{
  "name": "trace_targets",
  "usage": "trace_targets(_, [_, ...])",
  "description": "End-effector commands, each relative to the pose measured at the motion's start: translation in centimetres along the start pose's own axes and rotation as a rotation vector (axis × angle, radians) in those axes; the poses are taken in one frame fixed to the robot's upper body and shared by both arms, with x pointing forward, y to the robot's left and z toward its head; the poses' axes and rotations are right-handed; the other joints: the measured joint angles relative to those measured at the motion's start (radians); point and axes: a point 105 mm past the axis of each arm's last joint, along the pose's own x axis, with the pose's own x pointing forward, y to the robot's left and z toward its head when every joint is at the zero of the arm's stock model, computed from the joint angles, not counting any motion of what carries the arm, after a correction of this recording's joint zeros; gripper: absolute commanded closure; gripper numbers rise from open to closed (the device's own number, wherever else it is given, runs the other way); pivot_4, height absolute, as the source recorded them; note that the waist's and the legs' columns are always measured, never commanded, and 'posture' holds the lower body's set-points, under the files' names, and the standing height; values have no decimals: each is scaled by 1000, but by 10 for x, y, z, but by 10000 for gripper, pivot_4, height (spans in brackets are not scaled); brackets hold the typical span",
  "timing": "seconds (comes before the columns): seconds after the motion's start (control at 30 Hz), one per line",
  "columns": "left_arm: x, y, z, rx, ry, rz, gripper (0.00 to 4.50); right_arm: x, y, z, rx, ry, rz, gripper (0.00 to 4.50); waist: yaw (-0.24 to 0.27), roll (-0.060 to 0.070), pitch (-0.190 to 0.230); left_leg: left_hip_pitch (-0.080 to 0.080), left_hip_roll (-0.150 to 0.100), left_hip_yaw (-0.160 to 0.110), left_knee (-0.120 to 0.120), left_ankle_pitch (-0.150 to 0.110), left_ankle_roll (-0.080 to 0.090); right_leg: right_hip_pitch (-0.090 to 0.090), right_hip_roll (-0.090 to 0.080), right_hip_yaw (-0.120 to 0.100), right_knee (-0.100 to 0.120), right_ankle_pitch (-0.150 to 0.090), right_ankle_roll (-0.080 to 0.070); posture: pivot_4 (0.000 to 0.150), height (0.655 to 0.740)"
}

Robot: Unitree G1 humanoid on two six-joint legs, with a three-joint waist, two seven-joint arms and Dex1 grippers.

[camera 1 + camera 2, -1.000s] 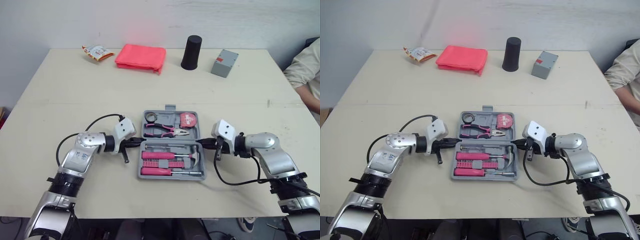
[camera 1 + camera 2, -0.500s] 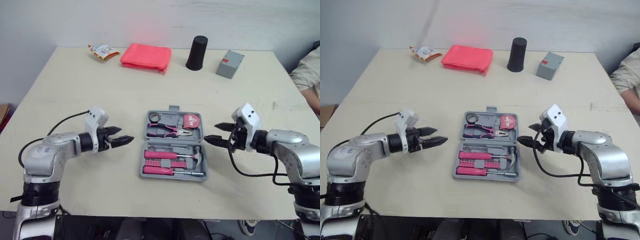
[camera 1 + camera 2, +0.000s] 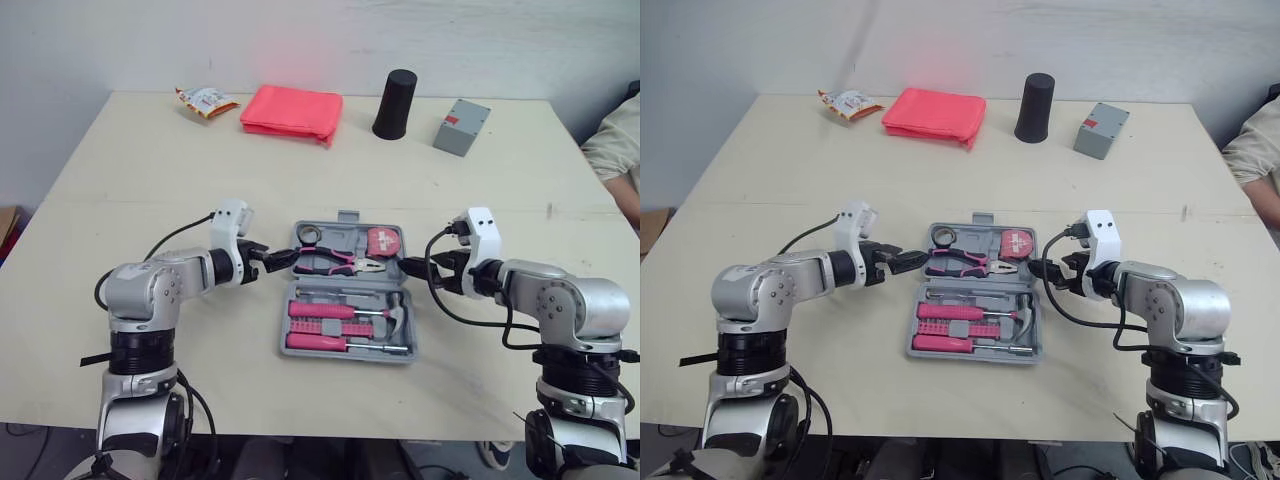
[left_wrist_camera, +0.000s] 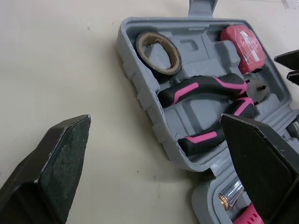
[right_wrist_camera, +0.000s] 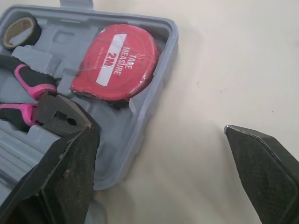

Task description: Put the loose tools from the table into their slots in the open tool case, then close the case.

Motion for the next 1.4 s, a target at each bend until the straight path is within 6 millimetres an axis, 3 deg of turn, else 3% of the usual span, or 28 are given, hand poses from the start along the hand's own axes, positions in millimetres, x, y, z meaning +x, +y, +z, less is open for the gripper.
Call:
trace_targets(0.03, [5, -4, 7, 25, -31, -7, 2621, 2, 3, 10, -13, -31, 10, 38, 1, 0, 0, 0, 0, 0, 0, 0, 0, 0, 0, 0, 0, 0, 0, 1500, 7361])
trace_targets(0.1, [9, -4, 5, 22, -27, -9, 7953, 4, 4, 9, -10, -21, 21, 5706, 1, 0, 0, 0, 0, 0, 0, 0, 0, 0, 0, 0, 0, 0, 0, 1500, 7361])
trace_targets(0.17, [10, -4, 4, 23, -19, -14, 16890, 7, 8, 9, -13, -15, 40, 13856, 1, 0, 0, 0, 0, 0, 0, 0, 0, 0, 0, 0, 0, 0, 0, 1500, 7361])
trace_targets(0.57, [13, -6, 3, 24, -23, -30, 16890, 9, 10, 9, -32, -12, 47, 13856, 1, 0, 0, 0, 0, 0, 0, 0, 0, 0, 0, 0, 0, 0, 0, 1500, 7361])
trace_targets(0.67, [13, -3, 4, 16, -34, -15, 25117, 11, 13, 9, -35, -16, 52, 14505, 1, 0, 0, 0, 0, 0, 0, 0, 0, 0, 0, 0, 0, 0, 0, 1500, 7361])
trace_targets(0.73, [13, -4, 1, 27, -23, -19, 34586, 11, 12, 9, -33, -16, 49, 19602, 1, 0, 0, 0, 0, 0, 0, 0, 0, 0, 0, 0, 0, 0, 0, 1500, 7361])
trace_targets(0.8, [13, -5, 0, 32, -15, -25, 44249, 11, 11, 9, -34, -15, 40, 27796, 1, 0, 0, 0, 0, 0, 0, 0, 0, 0, 0, 0, 0, 0, 0, 1500, 7361])
trace_targets(0.9, [13, -7, -1, 28, -11, -38, 45000, 10, 10, 9, -36, -17, 34, 42810, 1, 0, 0, 1, 0, 0, 0, 0, 0, 1, 0, 0, 0, 0, 0, 1500, 7361])
trace_targets(0.93, [13, -7, -2, 26, -10, -42, 45000, 10, 10, 10, -35, -20, 29, 44639, 1, 0, 0, 1, 0, 0, 0, 0, 0, 1, 0, 0, 0, 0, 0, 1500, 7361])
trace_targets(1.1, [13, -14, -3, 40, -11, -83, 45000, 9, 11, 14, -42, -37, 26, 44639, 2, 0, 0, 1, 0, 0, 0, 0, 0, 1, 0, 0, -1, 0, 0, 1500, 7361])
trace_targets(1.23, [13, -20, 7, 111, -62, -90, 45000, 8, 17, 20, -66, -67, 51, 44639, 2, 0, 0, 1, 0, 0, 0, 0, 0, 1, 0, 0, -1, 0, 0, 1500, 7361])
trace_targets(1.4, [6, -25, 44, 327, -233, -64, 45000, 8, 26, 41, -264, -193, 32, 44639, 2, 0, 0, 0, 0, 0, 0, 0, 0, 1, 0, 0, -2, 0, 0, 1500, 7361])
